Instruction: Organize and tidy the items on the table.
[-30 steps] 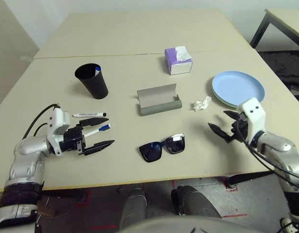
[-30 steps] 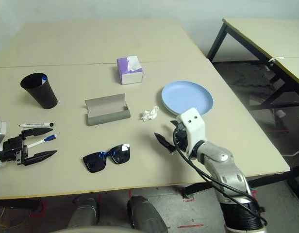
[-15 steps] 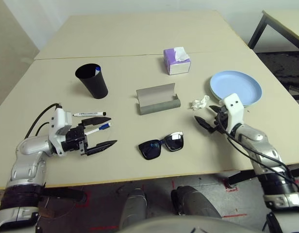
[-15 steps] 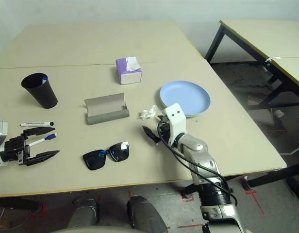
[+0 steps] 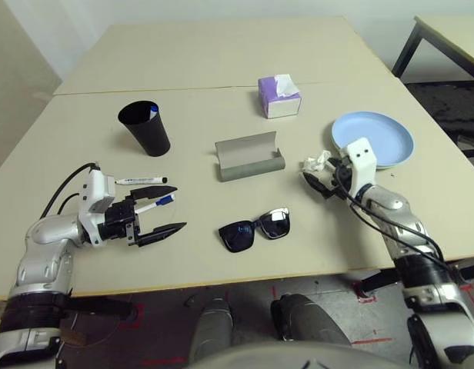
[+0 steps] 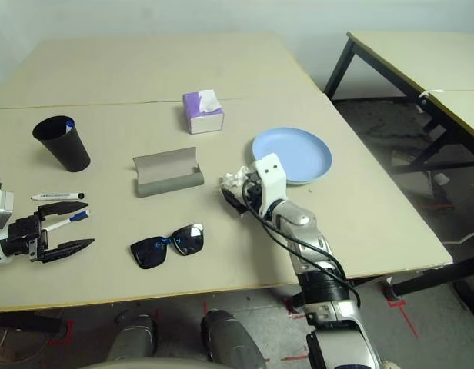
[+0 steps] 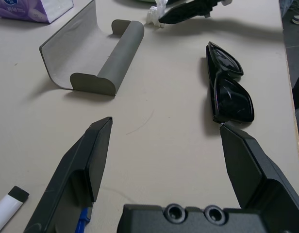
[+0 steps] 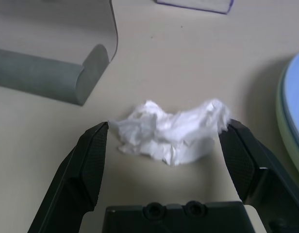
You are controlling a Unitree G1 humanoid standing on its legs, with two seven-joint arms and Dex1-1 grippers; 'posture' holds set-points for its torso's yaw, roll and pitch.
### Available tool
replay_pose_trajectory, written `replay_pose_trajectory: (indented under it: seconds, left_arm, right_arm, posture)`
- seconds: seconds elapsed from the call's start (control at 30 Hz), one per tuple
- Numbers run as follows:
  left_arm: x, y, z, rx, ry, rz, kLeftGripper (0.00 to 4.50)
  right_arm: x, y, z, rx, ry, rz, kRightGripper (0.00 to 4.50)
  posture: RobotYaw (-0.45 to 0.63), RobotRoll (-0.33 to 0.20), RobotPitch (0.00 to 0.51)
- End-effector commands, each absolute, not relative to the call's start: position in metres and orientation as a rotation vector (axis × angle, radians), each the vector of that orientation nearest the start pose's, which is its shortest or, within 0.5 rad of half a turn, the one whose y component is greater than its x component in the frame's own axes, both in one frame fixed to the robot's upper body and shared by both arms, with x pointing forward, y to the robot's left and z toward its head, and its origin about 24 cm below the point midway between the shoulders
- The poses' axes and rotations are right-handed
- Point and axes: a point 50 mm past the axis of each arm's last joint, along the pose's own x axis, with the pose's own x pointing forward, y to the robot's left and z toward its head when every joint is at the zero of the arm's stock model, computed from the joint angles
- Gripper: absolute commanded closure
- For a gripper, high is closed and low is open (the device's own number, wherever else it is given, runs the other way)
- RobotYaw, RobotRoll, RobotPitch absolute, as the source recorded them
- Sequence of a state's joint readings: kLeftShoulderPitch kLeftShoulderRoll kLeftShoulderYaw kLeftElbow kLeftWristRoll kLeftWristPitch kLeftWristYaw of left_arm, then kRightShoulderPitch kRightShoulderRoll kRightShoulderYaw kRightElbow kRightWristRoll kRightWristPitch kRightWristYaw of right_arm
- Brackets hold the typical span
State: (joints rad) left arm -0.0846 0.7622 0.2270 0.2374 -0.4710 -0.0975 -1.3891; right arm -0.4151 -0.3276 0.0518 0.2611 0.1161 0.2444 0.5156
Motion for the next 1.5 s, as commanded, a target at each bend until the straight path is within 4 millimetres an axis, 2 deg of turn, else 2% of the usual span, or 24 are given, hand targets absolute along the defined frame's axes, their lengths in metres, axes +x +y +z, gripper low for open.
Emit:
replay_pose_trajectory:
  seconds: [0.03,0.13,0.2,0.3,0.43,0.6,0.67,0.83,0.93,1.0,1.27,1.5]
  left_arm:
    - [0.228,0.293,0.102,0.287,0.097,-1.094,0.0]
    - [0.227,0.295,0.1,0.285,0.092,-1.086,0.0]
    - [0.226,0.296,0.099,0.285,0.091,-1.086,0.0]
    - [0.225,0.295,0.098,0.284,0.086,-1.087,0.0]
    - [0.226,0.29,0.096,0.274,0.082,-1.096,0.0]
    - [0.228,0.285,0.095,0.265,0.08,-1.103,0.0]
    - [0.229,0.285,0.094,0.263,0.081,-1.103,0.0]
    - [0.23,0.284,0.093,0.258,0.088,-1.106,0.0]
    - [0.229,0.284,0.091,0.254,0.092,-1.108,0.0]
    - [0.229,0.284,0.09,0.252,0.094,-1.111,0.0]
    - [0.227,0.283,0.088,0.251,0.088,-1.111,0.0]
    - [0.223,0.284,0.086,0.245,0.097,-1.106,0.0]
  right_arm:
    - [0.326,-0.164,0.076,-0.21,0.168,0.555,0.04]
    - [0.326,-0.162,0.077,-0.202,0.168,0.564,0.04]
    - [0.324,-0.161,0.076,-0.196,0.169,0.57,0.42]
    - [0.323,-0.162,0.077,-0.191,0.169,0.571,1.31]
    - [0.323,-0.162,0.077,-0.187,0.17,0.569,2.86]
    - [0.323,-0.165,0.084,-0.177,0.16,0.564,4.46]
    - [0.325,-0.17,0.095,-0.174,0.143,0.549,4.46]
    - [0.33,-0.183,0.157,-0.203,0.035,0.52,4.46]
    - [0.332,-0.193,0.175,-0.227,0.021,0.495,4.46]
    - [0.335,-0.201,0.176,-0.235,0.031,0.463,4.46]
    - [0.349,-0.238,0.142,-0.272,0.183,0.275,4.46]
    - [0.365,-0.247,0.143,-0.257,0.177,0.178,4.46]
  posture:
    - [-0.09,0.0,0.105]
    - [-0.09,0.0,0.105]
    - [-0.08,0.0,0.105]
    - [-0.09,0.0,0.104]
    - [-0.09,0.0,0.104]
    - [-0.1,0.0,0.108]
    - [-0.1,0.0,0.109]
    - [-0.11,0.0,0.108]
    - [-0.12,0.0,0.106]
    - [-0.12,0.0,0.104]
    - [-0.1,0.0,0.1]
    - [-0.1,0.0,0.104]
